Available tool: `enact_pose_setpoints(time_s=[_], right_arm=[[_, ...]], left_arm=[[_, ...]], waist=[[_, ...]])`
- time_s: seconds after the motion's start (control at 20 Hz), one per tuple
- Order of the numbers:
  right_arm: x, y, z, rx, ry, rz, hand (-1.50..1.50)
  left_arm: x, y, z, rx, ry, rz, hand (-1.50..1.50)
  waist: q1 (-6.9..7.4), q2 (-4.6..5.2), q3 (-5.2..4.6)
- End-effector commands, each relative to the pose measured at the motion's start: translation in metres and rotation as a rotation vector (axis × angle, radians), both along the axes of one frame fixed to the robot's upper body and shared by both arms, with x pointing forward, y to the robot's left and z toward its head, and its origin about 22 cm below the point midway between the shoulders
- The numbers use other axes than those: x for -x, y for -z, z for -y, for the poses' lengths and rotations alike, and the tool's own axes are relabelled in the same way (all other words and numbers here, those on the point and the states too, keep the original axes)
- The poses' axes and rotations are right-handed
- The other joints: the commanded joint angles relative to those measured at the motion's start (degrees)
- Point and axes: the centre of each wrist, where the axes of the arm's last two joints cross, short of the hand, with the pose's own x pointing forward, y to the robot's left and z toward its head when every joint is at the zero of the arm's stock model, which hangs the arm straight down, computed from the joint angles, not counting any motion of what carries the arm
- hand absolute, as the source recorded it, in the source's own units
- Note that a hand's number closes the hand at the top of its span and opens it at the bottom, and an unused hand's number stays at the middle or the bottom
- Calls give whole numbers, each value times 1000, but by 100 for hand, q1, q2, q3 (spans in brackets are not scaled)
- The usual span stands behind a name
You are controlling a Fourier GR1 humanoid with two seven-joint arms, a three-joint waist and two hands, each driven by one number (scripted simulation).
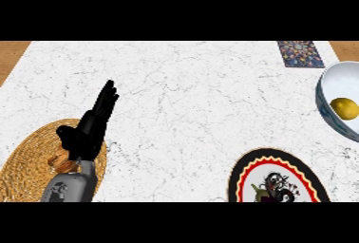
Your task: Pick the lemon from the plate and place it in the bowl
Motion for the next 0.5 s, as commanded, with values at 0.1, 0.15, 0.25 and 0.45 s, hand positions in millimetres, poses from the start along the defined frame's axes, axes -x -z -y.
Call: enact_pose_setpoints(time_s=[0.1,0.15,0.25,0.45], right_arm=[[24,-8,26,-180,-99,-19,-150],[28,-5,29,-216,-82,-24,-150],[42,-2,39,-228,-107,-28,-150],[61,-7,52,-238,-153,-37,-150]], left_arm=[[-4,-10,2,3,7,1,0],[-6,-9,1,-2,6,5,0],[-3,-4,-5,-8,0,11,0],[6,12,2,-19,-24,-5,0]], waist=[[-15,1,7],[23,29,14],[-17,22,15],[-83,20,25]])
